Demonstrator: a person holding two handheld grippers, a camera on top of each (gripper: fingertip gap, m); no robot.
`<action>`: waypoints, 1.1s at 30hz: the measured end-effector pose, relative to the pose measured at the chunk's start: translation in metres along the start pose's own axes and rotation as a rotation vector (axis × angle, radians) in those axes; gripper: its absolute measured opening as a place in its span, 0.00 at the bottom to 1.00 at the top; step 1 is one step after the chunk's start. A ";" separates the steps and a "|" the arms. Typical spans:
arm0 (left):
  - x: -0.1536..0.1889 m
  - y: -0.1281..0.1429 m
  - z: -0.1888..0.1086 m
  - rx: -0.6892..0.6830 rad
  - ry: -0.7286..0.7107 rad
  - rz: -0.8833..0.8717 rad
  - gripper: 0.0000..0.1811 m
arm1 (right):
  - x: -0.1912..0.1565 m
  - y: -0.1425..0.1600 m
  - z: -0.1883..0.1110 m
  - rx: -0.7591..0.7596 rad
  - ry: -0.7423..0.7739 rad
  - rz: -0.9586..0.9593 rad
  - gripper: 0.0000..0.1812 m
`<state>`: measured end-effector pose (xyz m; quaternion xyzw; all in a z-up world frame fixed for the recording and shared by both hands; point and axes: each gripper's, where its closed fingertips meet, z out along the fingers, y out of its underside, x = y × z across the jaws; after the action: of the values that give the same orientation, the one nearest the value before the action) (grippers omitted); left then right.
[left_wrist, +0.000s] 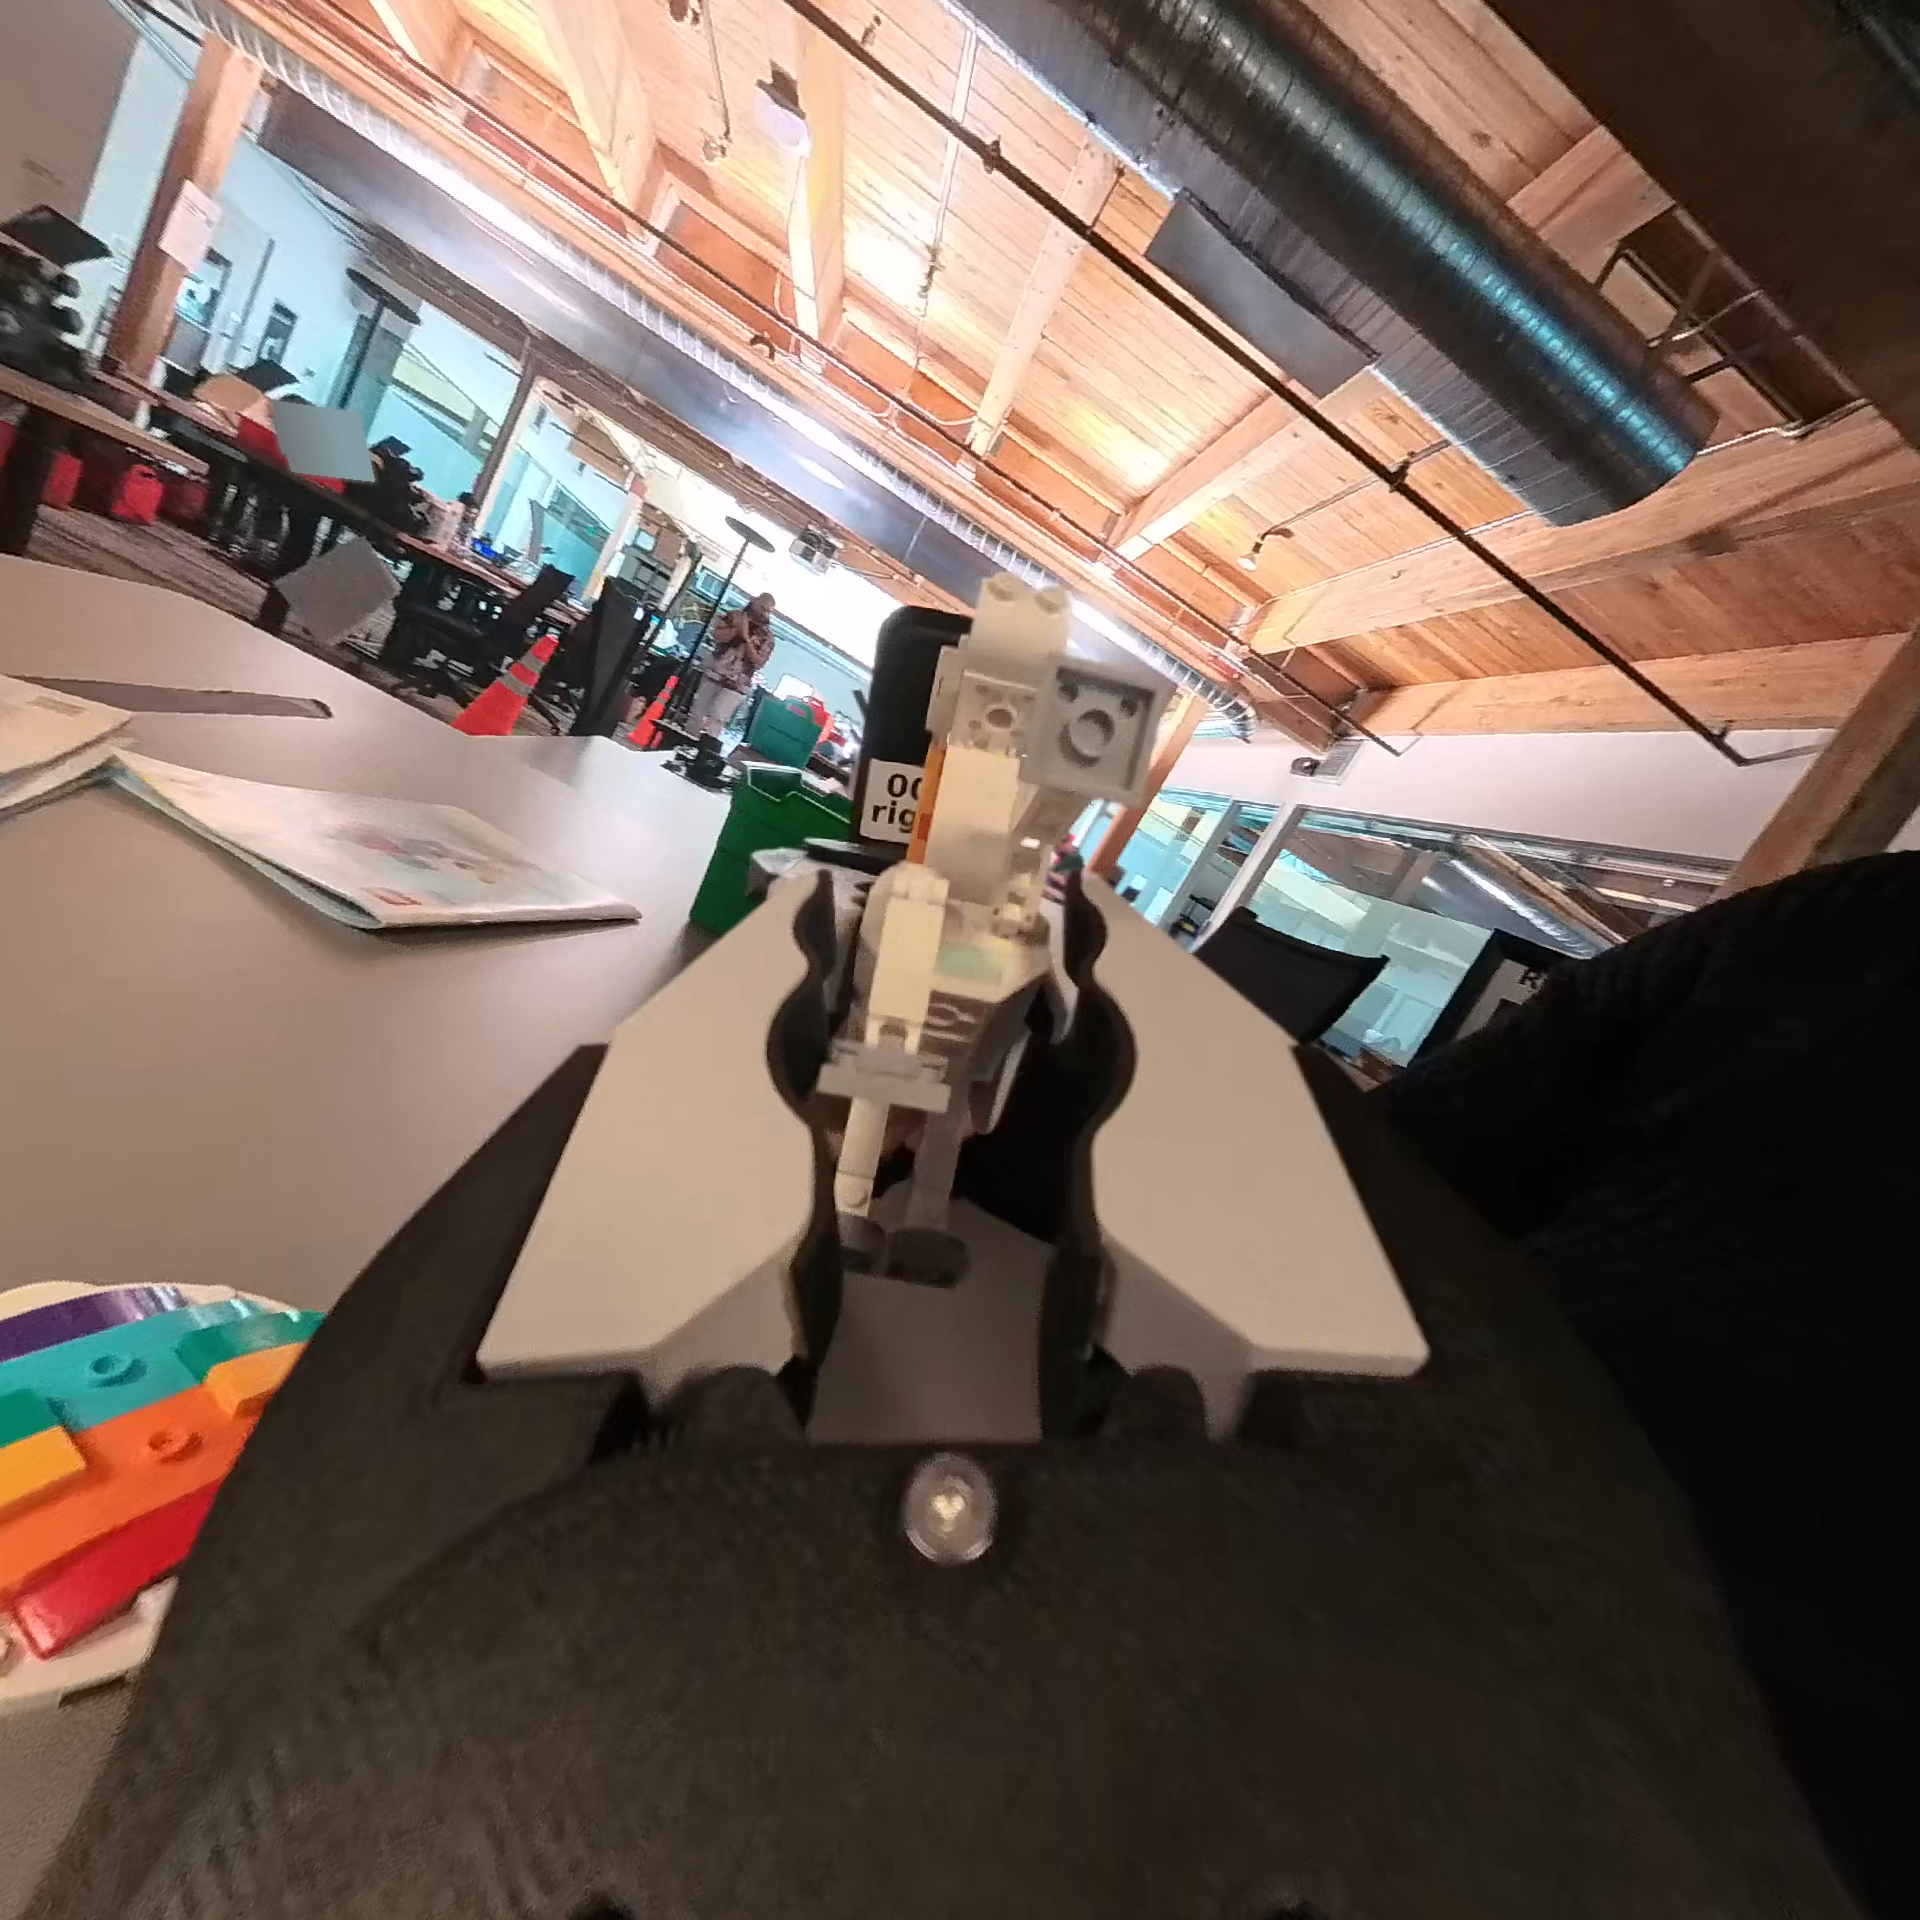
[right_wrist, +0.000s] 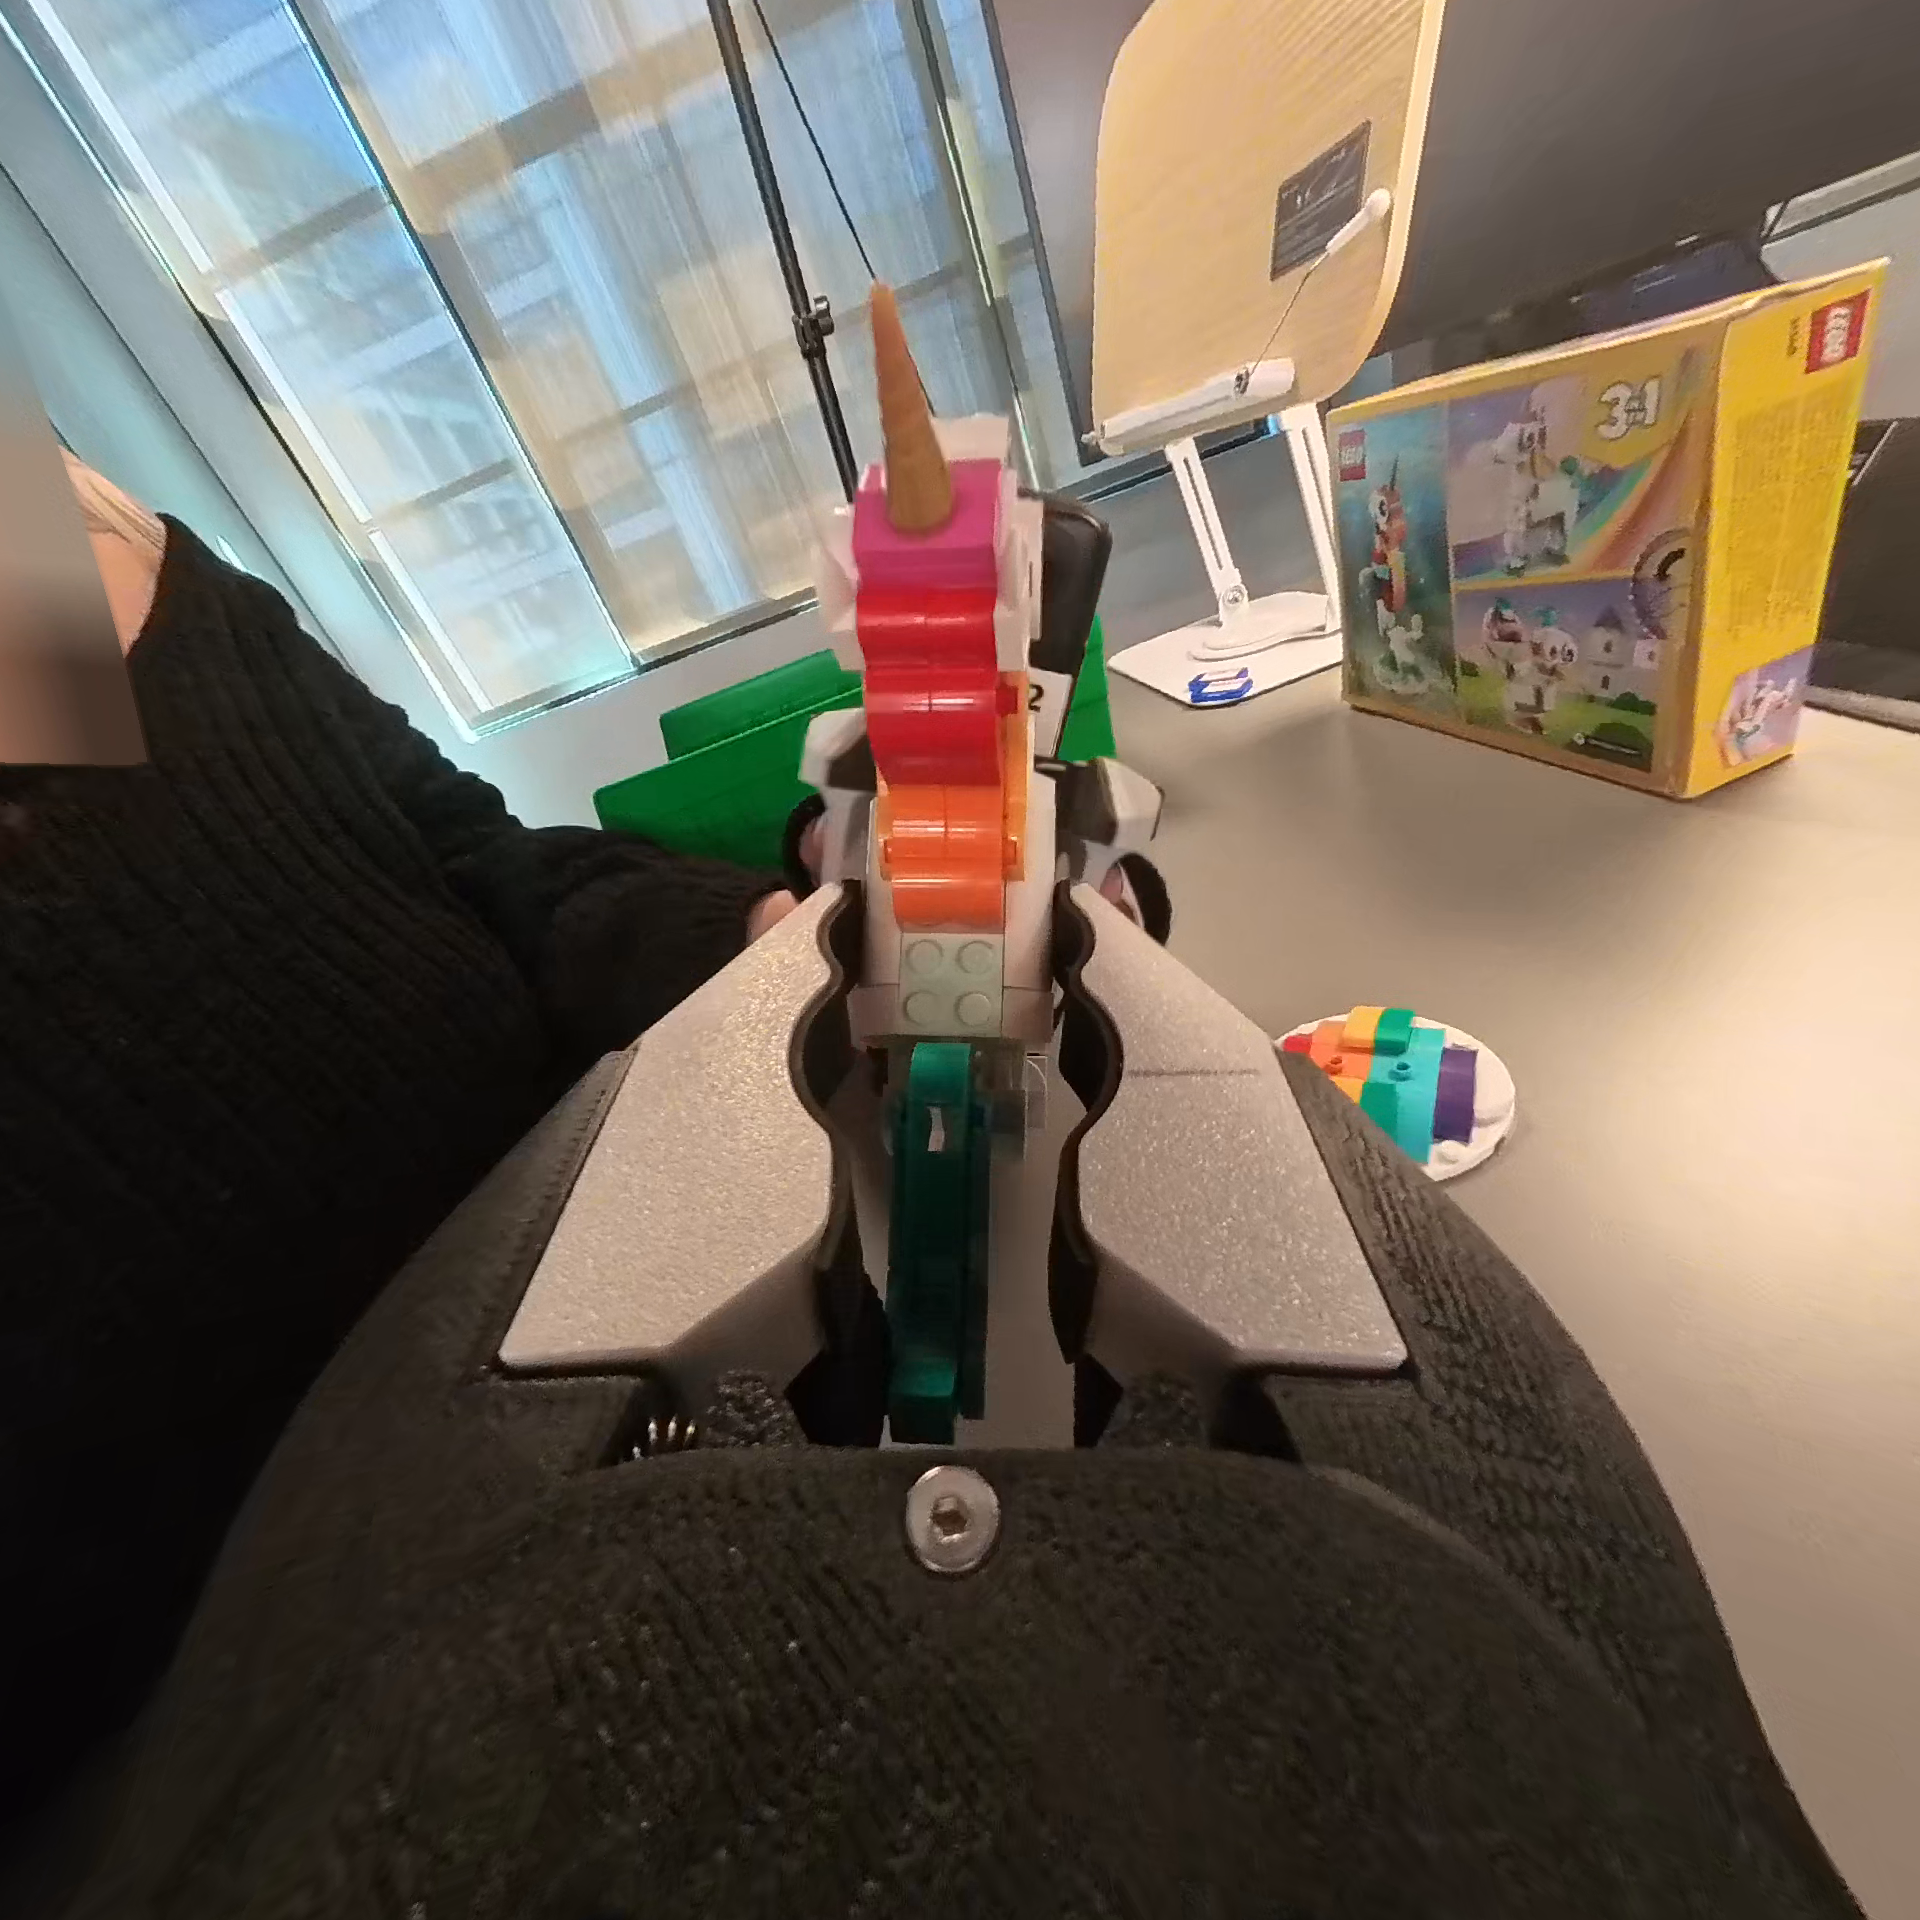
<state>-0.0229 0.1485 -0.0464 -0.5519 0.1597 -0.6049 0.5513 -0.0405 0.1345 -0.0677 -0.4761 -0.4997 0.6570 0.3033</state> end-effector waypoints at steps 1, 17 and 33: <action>0.000 0.001 0.000 -0.008 0.005 -0.004 0.26 | 0.000 -0.001 -0.001 0.003 0.004 -0.005 0.19; 0.000 0.010 0.002 -0.081 -0.006 0.060 0.19 | 0.000 0.003 -0.002 -0.054 0.033 -0.039 0.19; -0.007 -0.017 -0.008 0.076 -0.071 0.084 0.19 | 0.014 0.003 -0.008 0.010 0.037 0.123 0.38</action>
<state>-0.0396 0.1564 -0.0392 -0.5445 0.1401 -0.5669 0.6021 -0.0375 0.1489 -0.0750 -0.5164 -0.4605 0.6679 0.2741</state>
